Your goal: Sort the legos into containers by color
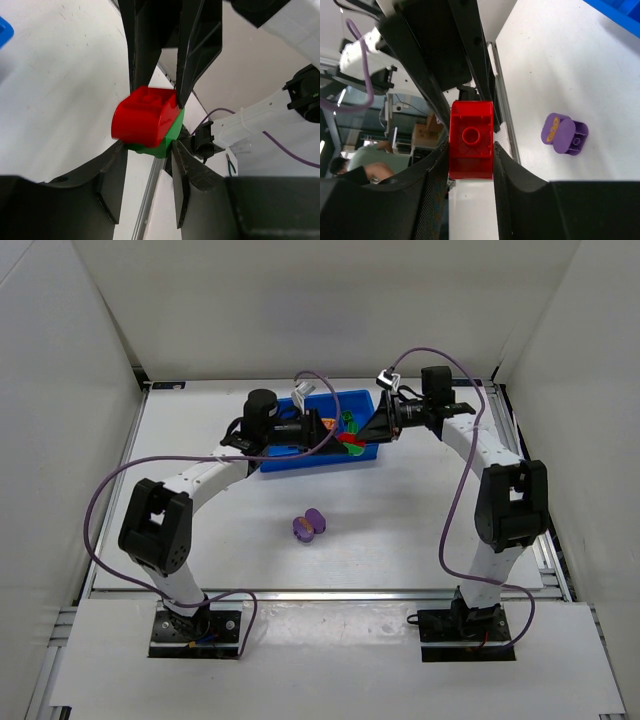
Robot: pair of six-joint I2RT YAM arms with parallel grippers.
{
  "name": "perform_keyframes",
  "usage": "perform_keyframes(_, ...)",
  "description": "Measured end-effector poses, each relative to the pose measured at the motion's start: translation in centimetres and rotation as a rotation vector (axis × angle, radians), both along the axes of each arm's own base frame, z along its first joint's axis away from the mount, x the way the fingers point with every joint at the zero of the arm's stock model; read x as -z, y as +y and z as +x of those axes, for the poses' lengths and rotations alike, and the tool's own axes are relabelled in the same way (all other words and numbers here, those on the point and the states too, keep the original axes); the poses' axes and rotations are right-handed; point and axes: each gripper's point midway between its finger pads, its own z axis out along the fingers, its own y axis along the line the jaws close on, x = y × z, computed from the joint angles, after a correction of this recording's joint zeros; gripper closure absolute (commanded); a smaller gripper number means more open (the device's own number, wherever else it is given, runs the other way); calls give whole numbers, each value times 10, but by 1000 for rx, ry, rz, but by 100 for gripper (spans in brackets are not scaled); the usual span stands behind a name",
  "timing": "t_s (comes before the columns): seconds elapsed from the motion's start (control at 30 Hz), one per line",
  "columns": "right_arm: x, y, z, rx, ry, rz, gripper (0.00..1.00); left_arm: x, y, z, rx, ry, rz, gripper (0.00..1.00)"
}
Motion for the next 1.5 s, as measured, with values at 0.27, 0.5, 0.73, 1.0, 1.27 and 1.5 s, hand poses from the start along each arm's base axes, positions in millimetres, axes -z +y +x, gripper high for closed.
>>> perform_keyframes(0.27,-5,-20,15,58,-8,3,100,36,9,-29,26,97,75,85)
perform_keyframes(0.5,-2,-34,26,111,-53,-25,100,44,12,-32,29,97,105,85)
perform_keyframes(0.73,0,-39,37,163,-149,-104,100,38,30,-31,-46,-10,211,85)
perform_keyframes(1.0,-2,-60,50,234,-179,-145,100,-1,38,13,-196,-231,299,86)
perform_keyframes(1.27,-22,-118,32,372,-202,-172,100,31,-3,112,-254,-222,359,86)
perform_keyframes(1.5,-38,-134,0,412,-248,-189,100,96,-17,156,-277,-126,457,83)
